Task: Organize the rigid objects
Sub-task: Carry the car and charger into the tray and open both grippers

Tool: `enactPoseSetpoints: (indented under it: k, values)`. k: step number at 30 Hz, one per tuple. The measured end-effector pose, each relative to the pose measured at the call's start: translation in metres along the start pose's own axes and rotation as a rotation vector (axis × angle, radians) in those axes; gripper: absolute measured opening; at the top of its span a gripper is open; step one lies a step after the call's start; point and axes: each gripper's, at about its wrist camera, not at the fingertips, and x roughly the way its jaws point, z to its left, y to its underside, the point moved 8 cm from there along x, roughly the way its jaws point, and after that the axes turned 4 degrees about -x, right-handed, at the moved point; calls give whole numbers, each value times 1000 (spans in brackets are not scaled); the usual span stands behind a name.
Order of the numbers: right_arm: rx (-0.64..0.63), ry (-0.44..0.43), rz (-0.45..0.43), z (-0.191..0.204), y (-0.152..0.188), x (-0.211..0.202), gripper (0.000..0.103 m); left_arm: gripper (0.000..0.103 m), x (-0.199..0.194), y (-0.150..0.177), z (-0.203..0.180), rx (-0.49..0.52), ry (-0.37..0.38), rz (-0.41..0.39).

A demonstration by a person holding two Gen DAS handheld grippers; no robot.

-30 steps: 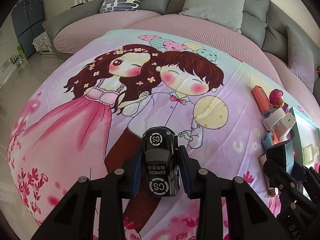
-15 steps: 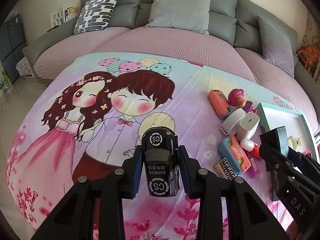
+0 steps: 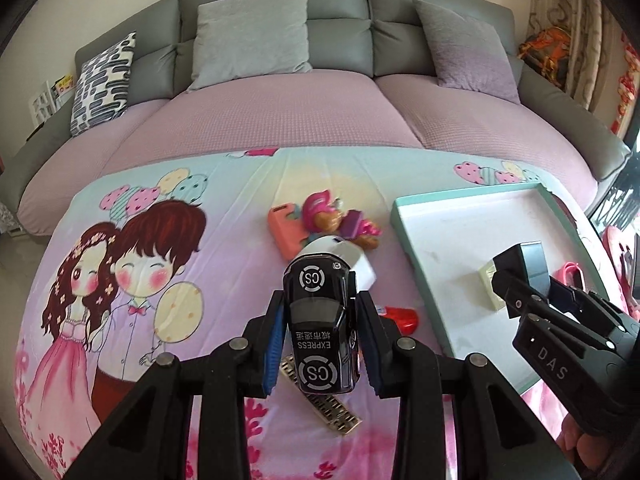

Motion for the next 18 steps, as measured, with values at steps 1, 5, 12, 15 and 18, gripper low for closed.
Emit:
enactPoseSetpoints:
  k: [1, 5, 12, 15, 18]
  values:
    - [14, 27, -2, -12, 0, -1, 44, 36, 0, -4, -10, 16, 9, -4]
    - [60, 113, -4, -53, 1, -6, 44, 36, 2, -14, -47, 65, 47, -6]
    - [160, 182, 33, -103, 11, -5, 44, 36, 21, -6, -105, 119, 115, 37]
    - [158, 203, 52, -109, 15, -2, 44, 36, 28, 7, -125, 131, 180, 69]
    - [162, 193, 76, -110, 20, 4, 44, 36, 36, 17, -137, 170, 166, 92]
